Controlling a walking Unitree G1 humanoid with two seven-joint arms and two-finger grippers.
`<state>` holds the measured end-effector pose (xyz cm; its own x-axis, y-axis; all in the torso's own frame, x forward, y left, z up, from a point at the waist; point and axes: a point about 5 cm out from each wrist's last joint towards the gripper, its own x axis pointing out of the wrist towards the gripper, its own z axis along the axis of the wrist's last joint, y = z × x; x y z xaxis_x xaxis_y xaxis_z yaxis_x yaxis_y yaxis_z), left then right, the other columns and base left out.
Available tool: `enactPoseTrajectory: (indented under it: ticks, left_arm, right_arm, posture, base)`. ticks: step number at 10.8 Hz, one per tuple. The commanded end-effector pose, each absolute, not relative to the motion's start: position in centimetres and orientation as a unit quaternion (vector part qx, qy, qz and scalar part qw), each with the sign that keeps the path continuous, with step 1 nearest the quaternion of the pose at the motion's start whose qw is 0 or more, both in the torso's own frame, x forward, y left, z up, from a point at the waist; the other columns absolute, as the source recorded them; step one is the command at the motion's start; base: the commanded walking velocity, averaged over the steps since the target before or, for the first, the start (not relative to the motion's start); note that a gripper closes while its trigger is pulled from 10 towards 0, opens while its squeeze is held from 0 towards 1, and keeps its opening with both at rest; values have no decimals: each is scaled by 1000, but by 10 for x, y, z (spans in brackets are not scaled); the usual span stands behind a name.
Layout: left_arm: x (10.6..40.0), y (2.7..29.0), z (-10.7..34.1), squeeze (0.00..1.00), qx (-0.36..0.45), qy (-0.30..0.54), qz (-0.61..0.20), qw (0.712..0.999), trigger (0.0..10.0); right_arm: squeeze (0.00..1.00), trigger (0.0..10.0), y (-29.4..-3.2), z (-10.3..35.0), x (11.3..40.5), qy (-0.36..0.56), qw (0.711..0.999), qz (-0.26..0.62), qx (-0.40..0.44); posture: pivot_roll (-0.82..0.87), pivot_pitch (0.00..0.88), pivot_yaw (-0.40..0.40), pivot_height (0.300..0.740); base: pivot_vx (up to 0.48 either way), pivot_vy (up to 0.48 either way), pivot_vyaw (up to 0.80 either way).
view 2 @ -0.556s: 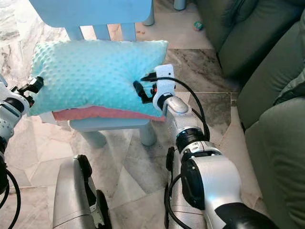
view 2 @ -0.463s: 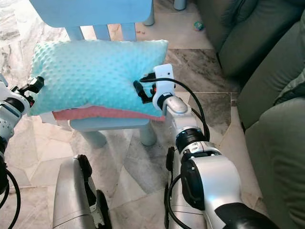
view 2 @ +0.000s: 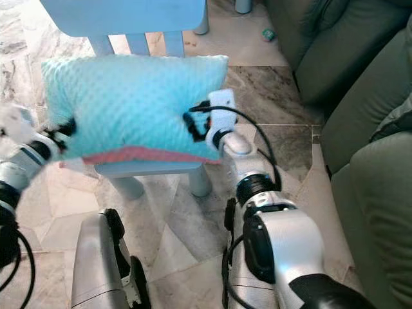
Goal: Move the pillow to the sofa
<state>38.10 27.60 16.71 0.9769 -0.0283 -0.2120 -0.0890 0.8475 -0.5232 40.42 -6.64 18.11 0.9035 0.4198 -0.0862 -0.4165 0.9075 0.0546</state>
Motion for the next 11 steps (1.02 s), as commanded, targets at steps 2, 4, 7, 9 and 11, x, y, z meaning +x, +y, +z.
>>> enactPoseTrajectory:
  ticks: [2,4,7,9,11]
  left_arm:
    - [380,258,151,0,-267,151,-33,951,10000]
    - [381,249,147,0,-260,166,-47,950,10000]
    - [379,247,145,0,-295,158,-55,941,0]
    - [375,255,141,0,-309,155,-42,937,0]
    - [372,260,137,0,-302,158,-35,940,0]
  right_arm:
    - [0,10000,-42,162,393,93,961,258,47]
    - [0,10000,-34,155,388,112,952,275,77]
    - [0,0,-30,151,385,118,945,282,111]
    - [0,0,-31,150,385,118,945,283,112]
    - [0,0,-34,148,385,118,945,284,114]
  posture:
    - [-47,428,23,485]
    - [-52,428,25,485]
    - [-52,432,26,485]
    - [-51,434,24,485]
    - [-53,435,24,485]
  base:
    - [0,0,0]
    - [0,0,0]
    - [0,0,0]
    - [0,0,0]
    - [0,0,0]
